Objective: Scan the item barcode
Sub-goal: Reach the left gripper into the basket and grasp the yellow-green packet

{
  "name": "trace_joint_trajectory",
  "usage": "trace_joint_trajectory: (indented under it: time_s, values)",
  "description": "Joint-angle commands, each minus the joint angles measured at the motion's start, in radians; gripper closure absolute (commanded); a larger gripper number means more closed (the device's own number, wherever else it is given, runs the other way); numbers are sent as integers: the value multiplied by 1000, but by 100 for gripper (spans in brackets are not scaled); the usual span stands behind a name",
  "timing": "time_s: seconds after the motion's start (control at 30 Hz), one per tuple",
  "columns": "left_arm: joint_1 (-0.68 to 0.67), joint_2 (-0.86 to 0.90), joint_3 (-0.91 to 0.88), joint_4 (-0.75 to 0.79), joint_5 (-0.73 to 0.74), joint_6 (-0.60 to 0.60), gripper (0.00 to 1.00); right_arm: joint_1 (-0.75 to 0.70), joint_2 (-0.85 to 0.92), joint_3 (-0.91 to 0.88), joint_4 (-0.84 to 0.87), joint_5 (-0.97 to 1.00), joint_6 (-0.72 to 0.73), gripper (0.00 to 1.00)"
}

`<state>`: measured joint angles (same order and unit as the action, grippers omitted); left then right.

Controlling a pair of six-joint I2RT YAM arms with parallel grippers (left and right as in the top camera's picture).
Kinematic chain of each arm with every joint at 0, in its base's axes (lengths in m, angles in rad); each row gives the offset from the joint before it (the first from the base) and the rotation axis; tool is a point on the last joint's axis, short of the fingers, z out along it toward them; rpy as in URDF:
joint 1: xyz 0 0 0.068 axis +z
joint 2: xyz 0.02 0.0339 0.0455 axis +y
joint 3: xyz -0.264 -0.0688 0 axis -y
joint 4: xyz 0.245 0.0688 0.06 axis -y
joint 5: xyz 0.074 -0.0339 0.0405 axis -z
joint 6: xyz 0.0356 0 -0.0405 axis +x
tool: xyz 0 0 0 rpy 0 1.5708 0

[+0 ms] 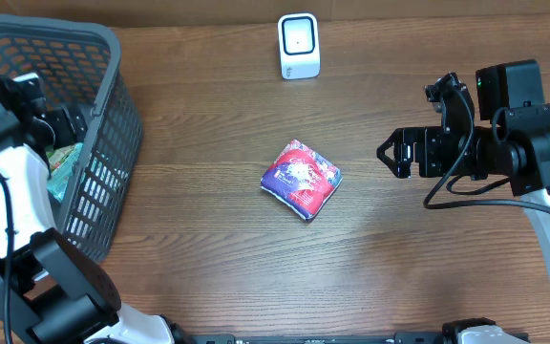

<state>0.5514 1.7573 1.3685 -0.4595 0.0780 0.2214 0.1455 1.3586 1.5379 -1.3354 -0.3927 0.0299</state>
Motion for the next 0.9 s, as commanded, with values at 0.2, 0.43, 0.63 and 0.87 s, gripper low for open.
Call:
trace_joint_trajectory:
  time_s: [0.2, 0.43, 0.63, 0.87]
  values:
    - [14, 19, -63, 183, -8, 117, 0, 5, -6, 26, -3, -2, -4, 0]
    - [26, 151, 82, 24, -61, 224, 0, 5, -6, 26, 0, -2, 0, 0]
    - [26, 212, 202, -14, -48, 261, 0, 5, -6, 26, 8, -2, 26, 0]
    - [26, 286, 203, -44, -63, 366, 2, 5, -6, 26, 6, -2, 26, 0]
